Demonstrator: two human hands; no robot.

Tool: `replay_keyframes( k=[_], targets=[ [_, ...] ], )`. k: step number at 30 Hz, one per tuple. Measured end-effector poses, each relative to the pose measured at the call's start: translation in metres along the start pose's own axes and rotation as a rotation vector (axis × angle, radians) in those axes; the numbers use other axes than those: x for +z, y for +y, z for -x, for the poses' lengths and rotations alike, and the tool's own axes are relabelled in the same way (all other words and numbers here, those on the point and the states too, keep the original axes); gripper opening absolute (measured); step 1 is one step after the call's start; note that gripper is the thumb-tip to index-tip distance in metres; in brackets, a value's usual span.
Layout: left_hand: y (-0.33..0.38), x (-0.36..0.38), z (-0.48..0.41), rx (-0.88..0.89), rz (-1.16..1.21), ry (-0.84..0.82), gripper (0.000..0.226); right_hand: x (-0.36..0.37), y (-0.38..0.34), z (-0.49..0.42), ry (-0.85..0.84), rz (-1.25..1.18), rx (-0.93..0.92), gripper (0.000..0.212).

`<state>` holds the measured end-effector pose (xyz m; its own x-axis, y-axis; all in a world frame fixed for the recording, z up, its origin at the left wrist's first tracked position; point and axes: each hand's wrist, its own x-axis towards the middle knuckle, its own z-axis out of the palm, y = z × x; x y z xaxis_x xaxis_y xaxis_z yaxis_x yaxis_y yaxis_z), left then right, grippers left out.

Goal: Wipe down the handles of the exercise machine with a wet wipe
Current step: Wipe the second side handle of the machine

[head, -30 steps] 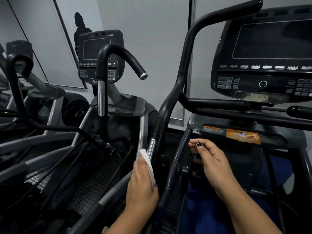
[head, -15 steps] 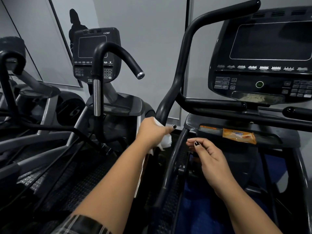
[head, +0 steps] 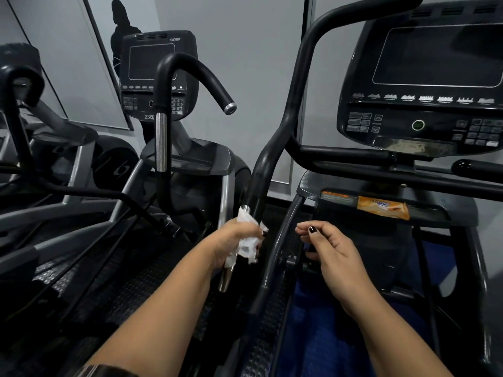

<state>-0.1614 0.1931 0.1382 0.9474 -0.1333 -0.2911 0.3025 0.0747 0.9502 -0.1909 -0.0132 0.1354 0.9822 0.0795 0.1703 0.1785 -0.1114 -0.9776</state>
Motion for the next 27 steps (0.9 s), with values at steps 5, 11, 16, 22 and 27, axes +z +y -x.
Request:
replay_keyframes(
  k=[5,11,16,22,27],
  targets=[
    [-0.021,0.015,0.023,0.094,-0.127,0.265,0.013,0.005,-0.002,-0.001,-0.023,0.007,-0.005,0.025],
    [-0.071,0.019,0.039,0.267,-0.667,0.635,0.050,0.008,-0.003,-0.008,-0.024,0.001,-0.011,0.026],
    [-0.072,0.038,0.037,0.351,-1.125,0.688,0.092,0.010,-0.002,-0.015,-0.004,0.013,-0.010,0.026],
    [0.005,0.045,-0.009,0.459,-1.092,0.781,0.080,0.008,0.002,-0.021,0.019,0.022,-0.023,0.026],
    [0.058,0.045,-0.031,0.329,-0.767,0.704,0.030,0.003,0.004,-0.021,0.027,0.023,-0.014,0.026]
  ],
)
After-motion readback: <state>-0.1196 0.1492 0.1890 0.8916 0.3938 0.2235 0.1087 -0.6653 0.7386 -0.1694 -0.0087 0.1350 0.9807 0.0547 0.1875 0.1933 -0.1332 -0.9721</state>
